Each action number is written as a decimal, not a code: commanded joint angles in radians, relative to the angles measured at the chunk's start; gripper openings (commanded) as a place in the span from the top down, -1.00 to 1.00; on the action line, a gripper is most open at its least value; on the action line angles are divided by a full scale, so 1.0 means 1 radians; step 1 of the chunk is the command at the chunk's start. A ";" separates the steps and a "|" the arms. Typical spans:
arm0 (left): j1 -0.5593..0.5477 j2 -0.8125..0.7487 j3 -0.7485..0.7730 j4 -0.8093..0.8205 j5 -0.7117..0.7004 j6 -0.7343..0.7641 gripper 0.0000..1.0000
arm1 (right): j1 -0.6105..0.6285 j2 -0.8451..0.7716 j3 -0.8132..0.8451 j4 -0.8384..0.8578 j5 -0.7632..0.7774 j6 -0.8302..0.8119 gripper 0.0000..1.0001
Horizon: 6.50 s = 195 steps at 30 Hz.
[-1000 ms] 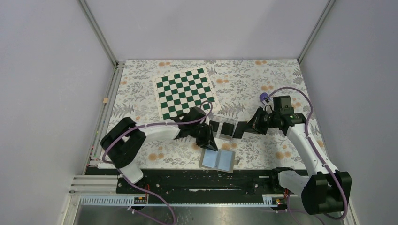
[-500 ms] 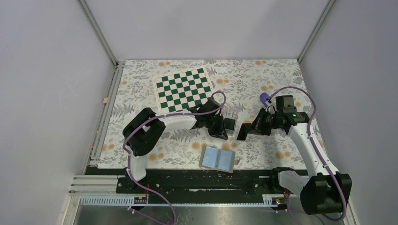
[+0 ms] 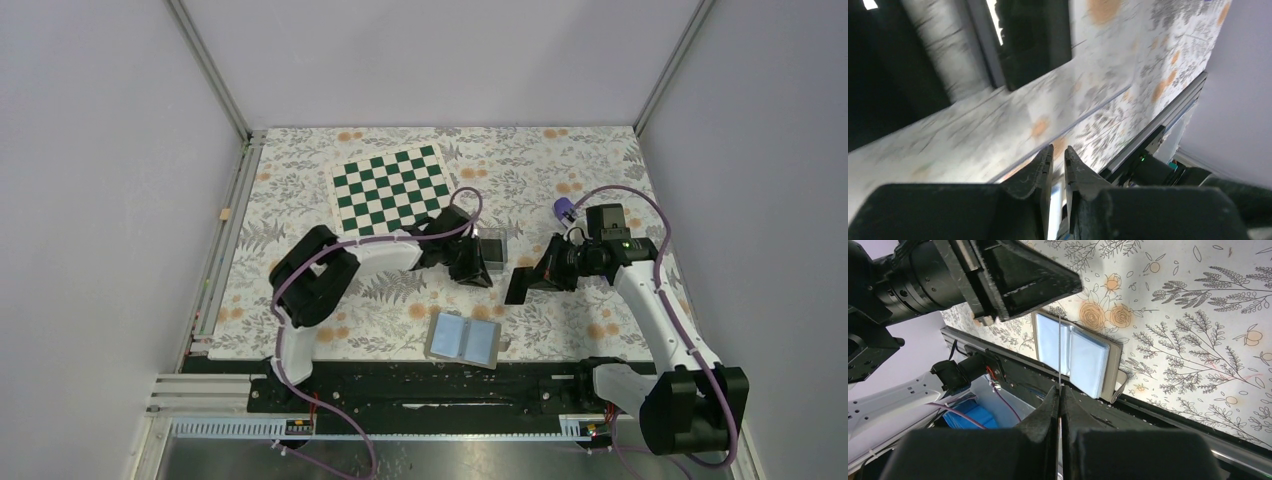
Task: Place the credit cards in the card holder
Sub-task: Move the storage box to the center of the board, then insert the credit card into the card holder.
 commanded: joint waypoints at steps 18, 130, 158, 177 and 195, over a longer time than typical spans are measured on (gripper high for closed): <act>0.202 -0.670 -0.817 0.092 0.144 -0.094 0.62 | 0.280 0.036 -0.121 0.227 -0.004 0.166 1.00; -0.046 -0.301 -0.789 0.399 0.096 -0.389 1.00 | 0.300 0.204 -0.375 0.403 -0.071 0.125 1.00; -0.046 -0.257 -0.735 0.330 0.113 -0.332 1.00 | 0.301 0.330 -0.200 0.220 0.003 -0.008 0.16; -0.047 -0.235 -0.715 0.297 0.116 -0.299 1.00 | 0.302 0.302 -0.238 0.246 -0.055 -0.018 1.00; -0.046 -0.235 -0.671 0.197 0.096 -0.233 1.00 | 0.302 0.328 -0.189 0.099 -0.069 -0.035 1.00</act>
